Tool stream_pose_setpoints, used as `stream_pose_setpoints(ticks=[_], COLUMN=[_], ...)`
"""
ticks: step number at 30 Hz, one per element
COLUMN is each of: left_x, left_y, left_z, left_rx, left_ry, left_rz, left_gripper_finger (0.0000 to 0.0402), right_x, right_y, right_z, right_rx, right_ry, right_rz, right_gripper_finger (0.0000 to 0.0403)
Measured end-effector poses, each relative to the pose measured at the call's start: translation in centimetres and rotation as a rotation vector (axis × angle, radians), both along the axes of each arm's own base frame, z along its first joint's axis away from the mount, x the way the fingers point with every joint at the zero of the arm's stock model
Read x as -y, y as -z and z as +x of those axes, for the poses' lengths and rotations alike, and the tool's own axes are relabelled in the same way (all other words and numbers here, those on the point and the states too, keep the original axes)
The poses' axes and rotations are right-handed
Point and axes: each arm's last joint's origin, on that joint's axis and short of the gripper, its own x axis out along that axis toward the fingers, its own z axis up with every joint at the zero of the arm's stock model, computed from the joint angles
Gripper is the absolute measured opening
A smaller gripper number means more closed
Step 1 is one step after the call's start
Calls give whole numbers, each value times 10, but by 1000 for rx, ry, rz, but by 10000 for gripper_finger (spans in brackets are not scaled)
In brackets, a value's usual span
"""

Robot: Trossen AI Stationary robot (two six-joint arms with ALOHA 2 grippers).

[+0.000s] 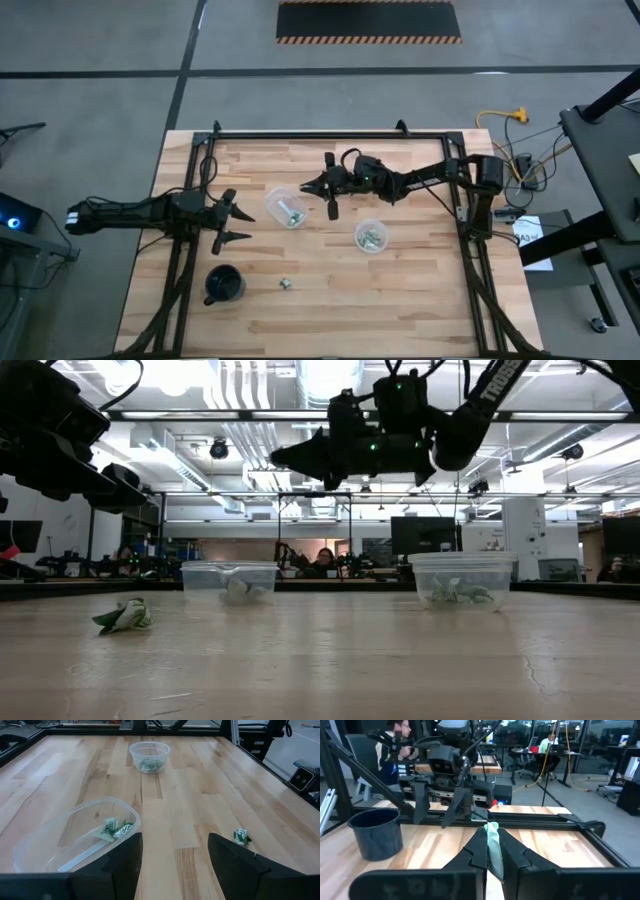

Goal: Pick and place Stevia / Truvia into bins
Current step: Put the white stevia packet into the left transparent container

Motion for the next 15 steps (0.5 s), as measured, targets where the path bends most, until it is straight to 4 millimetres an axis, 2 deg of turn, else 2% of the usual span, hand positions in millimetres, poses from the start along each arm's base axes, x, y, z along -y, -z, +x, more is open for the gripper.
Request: stream_pose_setpoints(ticks=[6, 15], left_x=[0, 0], left_y=[0, 0], left_z=[0, 0], left_rx=[-1, 0], left_ry=[0, 0], left_rz=[0, 0], left_gripper_finger=[209, 209], right_x=[4, 7], right_y=[30, 49], right_z=[15, 38], right_rx=[10, -12], right_ry=[8, -9], right_rz=[46, 84], right_gripper_finger=[12, 12])
